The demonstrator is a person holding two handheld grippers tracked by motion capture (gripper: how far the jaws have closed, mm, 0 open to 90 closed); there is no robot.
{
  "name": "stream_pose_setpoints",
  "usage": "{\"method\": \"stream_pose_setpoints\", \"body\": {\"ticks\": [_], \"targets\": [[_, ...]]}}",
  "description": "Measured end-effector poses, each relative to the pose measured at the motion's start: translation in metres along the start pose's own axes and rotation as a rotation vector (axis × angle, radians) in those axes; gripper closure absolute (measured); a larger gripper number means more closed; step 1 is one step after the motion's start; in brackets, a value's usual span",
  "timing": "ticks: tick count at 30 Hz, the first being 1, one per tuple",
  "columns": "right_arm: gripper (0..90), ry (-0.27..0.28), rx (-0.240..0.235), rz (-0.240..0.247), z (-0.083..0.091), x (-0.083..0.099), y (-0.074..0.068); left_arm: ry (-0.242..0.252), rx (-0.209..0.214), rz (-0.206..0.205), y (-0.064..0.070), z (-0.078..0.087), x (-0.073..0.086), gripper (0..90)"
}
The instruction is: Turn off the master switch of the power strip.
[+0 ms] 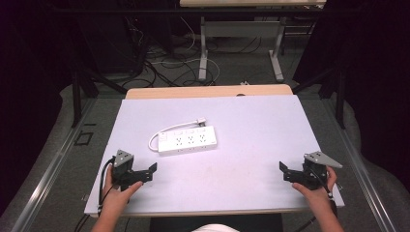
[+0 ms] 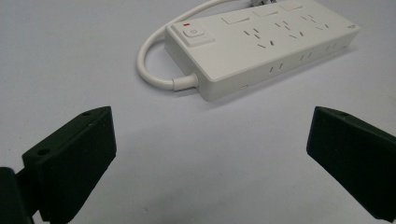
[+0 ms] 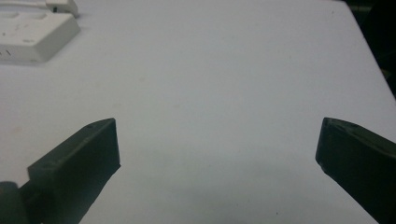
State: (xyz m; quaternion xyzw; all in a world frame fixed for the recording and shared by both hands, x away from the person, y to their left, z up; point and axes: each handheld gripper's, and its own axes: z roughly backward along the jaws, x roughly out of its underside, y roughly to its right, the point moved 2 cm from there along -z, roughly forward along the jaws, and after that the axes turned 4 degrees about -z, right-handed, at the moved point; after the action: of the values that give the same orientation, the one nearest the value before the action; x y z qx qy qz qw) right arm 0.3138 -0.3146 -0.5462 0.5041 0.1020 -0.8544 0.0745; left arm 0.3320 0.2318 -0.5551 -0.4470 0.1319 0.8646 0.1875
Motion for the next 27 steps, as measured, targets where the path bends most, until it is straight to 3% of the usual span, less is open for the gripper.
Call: {"method": "stream_pose_setpoints", "body": {"ticks": [1,10,16,20,22,23,27], "targets": [[0.0,0.019,-0.008,-0.012,0.0,0.0,-0.001,-0.001,0.0,-0.002,0.0,0.0,0.0,1.6],[0.0,-0.005,-0.013,-0.015,0.001,0.005,0.0,-0.005,-0.014,-0.036,0.001,0.0,-0.002,6.9],[0.0,0.006,-0.002,0.007,0.003,0.005,-0.001,-0.001,-0.017,-0.055,0.002,0.001,-0.005,9.0],[0.0,0.005,-0.006,0.026,0.004,0.006,-0.003,0.004,-0.029,-0.067,0.002,0.001,-0.007,16.3],[0.0,0.013,-0.018,0.032,0.004,0.007,-0.004,0.007,-0.025,-0.065,0.002,0.002,-0.008,16.3],[0.0,0.042,-0.01,0.036,0.001,0.007,-0.004,0.004,-0.021,-0.062,0.002,0.002,-0.009,16.6],[0.0,0.018,-0.012,0.044,0.004,0.008,-0.005,0.003,-0.017,-0.06,0.003,0.002,-0.011,17.0]]}}
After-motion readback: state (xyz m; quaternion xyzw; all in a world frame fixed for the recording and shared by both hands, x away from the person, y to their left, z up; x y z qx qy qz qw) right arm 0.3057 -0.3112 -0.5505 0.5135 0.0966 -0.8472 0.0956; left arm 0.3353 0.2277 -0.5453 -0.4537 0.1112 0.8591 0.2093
